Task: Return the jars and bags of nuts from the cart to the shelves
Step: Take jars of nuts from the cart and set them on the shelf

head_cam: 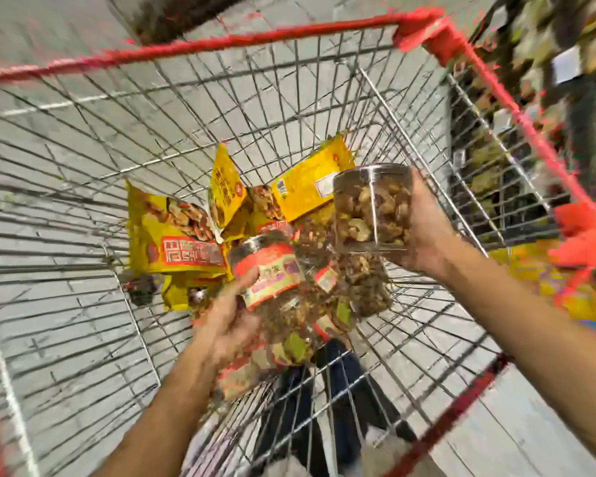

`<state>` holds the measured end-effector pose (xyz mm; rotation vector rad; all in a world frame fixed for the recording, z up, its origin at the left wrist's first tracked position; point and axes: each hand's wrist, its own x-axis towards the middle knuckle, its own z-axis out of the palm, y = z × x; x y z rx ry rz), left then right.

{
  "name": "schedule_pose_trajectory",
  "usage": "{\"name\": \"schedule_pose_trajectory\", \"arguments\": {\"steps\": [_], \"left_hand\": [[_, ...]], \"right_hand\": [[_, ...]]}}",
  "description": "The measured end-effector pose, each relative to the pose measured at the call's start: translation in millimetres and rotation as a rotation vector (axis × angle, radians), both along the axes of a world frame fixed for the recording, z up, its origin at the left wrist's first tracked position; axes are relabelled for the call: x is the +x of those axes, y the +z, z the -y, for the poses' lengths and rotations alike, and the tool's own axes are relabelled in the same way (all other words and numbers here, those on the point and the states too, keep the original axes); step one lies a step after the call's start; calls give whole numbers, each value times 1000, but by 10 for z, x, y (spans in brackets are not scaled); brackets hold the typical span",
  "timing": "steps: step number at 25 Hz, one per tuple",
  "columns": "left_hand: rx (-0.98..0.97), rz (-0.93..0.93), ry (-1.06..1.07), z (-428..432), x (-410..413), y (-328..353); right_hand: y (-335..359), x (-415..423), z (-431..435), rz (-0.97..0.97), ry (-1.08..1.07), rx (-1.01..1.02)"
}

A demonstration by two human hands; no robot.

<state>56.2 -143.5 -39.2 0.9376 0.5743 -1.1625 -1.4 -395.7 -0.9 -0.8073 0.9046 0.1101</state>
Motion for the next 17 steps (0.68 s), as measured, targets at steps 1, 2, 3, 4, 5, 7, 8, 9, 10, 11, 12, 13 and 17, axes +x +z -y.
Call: {"name": "schedule_pose_trajectory", "arguments": {"steps": [1, 2, 3, 4, 5, 7, 8, 9, 10, 11, 12, 13, 17], "left_hand": [[-83, 45, -2, 23, 7, 279], [-154, 89, -16, 73, 4, 518], [-219, 138, -42, 142, -51, 780], [-276, 192, -71, 231, -121, 1003], [-311, 243, -111, 345, -202, 1208], [-380, 306, -221, 621, -421, 1584], [-424, 313, -282, 779, -564, 1718], [-463, 308, -348, 955, -733, 1833], [-499, 300, -405, 1120, -890, 1927], [-535, 281, -462, 1276, -1054, 2002], [-583, 253, -538, 1456, -1284, 2066], [-626, 230, -615, 1629, -1530, 2120], [-627, 259, -821, 2281, -2605, 2169]], "right_hand": [[215, -156, -73, 47, -47, -6], [413, -336, -150, 97, -100, -4], [644, -569, -241, 161, -171, 6], [851, -805, -300, 241, -238, 26], [1042, -1032, -327, 321, -308, 38], [1360, -1505, -337, 467, -443, 18], [1475, -1743, -309, 520, -517, -10], [1590, -1998, -292, 553, -606, -44], [1650, -2218, -261, 549, -705, -66], [1679, -2443, -234, 528, -806, -79], [1703, -2735, -214, 519, -904, -97], [1716, -3028, -185, 512, -984, -116], [1705, -4177, 18, 454, -1220, -192]]}}
